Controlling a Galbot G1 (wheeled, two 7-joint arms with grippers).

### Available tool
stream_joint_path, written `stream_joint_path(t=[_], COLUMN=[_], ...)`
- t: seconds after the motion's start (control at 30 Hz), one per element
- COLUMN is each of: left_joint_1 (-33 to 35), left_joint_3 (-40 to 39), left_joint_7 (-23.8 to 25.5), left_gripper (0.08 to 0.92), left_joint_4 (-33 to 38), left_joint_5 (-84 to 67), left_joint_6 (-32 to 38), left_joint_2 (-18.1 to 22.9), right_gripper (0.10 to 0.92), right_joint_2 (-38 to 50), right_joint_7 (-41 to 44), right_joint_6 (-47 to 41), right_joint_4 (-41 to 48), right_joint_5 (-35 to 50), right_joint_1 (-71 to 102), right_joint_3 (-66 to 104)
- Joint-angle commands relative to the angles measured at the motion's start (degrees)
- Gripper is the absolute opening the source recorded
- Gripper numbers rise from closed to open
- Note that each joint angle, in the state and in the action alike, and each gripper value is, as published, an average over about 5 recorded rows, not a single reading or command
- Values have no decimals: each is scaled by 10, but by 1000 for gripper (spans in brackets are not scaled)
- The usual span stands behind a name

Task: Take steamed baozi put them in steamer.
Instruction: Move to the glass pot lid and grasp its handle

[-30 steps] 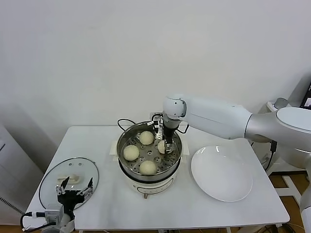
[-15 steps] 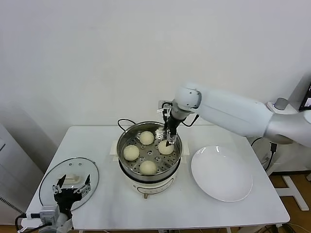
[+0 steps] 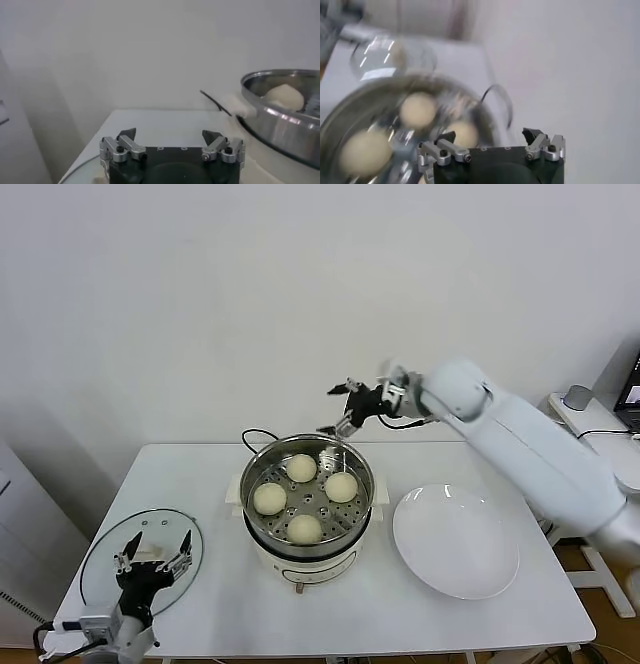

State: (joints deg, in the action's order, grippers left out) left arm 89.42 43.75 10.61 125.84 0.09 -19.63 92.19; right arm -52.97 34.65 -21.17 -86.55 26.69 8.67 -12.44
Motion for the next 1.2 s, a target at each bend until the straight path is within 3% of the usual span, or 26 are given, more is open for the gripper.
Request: stream_joint_path(t=[0.03,0.33,0.47,0.57,0.7,0.8,0.9,1.0,1.2], left_joint_1=[-30,-27,-42,-66,-70,-35,16,54,46], left_joint_3=[0,15,26,51,59,43,32,25,31], left_joint_7=[22,26,18,-21,-119,-189,-228,-246,-269], left_gripper=[823,823,823,823,823,823,823,823,823], left_joint_4=[-22,-29,-43,-82,-158,-197,-208,-211,-281], left_joint_5=[36,65,183,434,673,715,741,769,809], left_joint_6=[23,45,84,168,239,236,210,220,306], left_joint_2=[24,-20,-34,-57,-135,-195,-236,-268,-302], right_gripper=[823,823,823,823,823,823,823,823,823], right_joint_2=[-149,-237,-241,-238,-233,-227,-220,-218,-220], right_joint_7=[-224,-329,-339,-339,-336,-336,-335,-335,-333], right_joint_6=[202,272,271,272,277,279,281,281,278], right_joint_4=[-55,-88,-107,-118,-118,-113,-104,-90,-76], right_joint_5=[0,11,29,37,41,46,51,53,52], right_joint_1=[398,566,622,652,668,668,664,653,637], right_joint_3=[442,481,492,494,496,499,500,499,496])
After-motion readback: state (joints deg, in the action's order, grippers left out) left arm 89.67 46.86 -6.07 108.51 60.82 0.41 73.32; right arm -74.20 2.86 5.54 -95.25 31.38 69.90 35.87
